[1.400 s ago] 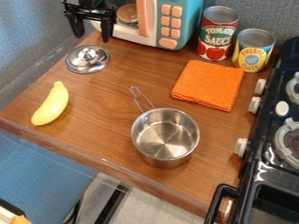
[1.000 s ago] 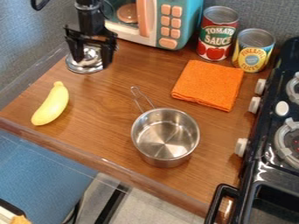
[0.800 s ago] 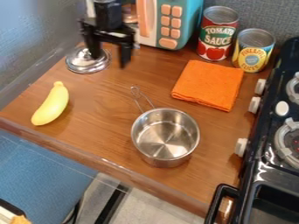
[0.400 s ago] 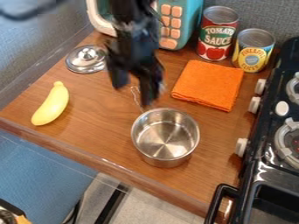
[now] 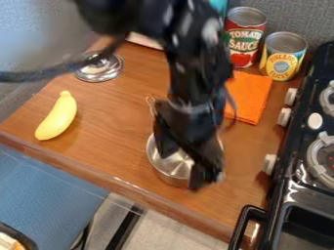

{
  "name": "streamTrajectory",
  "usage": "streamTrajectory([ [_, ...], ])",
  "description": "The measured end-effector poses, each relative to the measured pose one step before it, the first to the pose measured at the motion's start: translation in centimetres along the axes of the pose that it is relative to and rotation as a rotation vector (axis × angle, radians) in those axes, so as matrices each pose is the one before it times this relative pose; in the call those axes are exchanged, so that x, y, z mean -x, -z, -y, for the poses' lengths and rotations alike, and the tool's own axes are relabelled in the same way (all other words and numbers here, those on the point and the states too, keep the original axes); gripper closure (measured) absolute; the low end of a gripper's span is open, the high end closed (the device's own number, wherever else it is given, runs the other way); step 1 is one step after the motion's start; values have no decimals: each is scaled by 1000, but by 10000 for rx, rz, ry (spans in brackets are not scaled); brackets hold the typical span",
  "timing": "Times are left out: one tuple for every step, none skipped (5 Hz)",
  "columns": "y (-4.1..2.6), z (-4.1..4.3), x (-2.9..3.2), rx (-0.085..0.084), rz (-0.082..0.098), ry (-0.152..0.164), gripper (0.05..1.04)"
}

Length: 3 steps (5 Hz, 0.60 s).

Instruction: Moved the silver pan to the right side of the lid

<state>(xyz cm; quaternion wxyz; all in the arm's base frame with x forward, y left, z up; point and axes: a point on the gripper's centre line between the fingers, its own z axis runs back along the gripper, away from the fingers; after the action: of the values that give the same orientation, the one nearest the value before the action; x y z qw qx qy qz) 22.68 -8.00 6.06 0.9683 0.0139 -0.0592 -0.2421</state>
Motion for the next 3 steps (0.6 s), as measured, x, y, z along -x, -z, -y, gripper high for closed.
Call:
streamTrajectory([
  [2994, 1334, -676, -198, -389, 92, 87],
  [1915, -239, -973, -235, -243, -148, 85],
  [338, -596, -1573, -181, 186, -59, 111],
])
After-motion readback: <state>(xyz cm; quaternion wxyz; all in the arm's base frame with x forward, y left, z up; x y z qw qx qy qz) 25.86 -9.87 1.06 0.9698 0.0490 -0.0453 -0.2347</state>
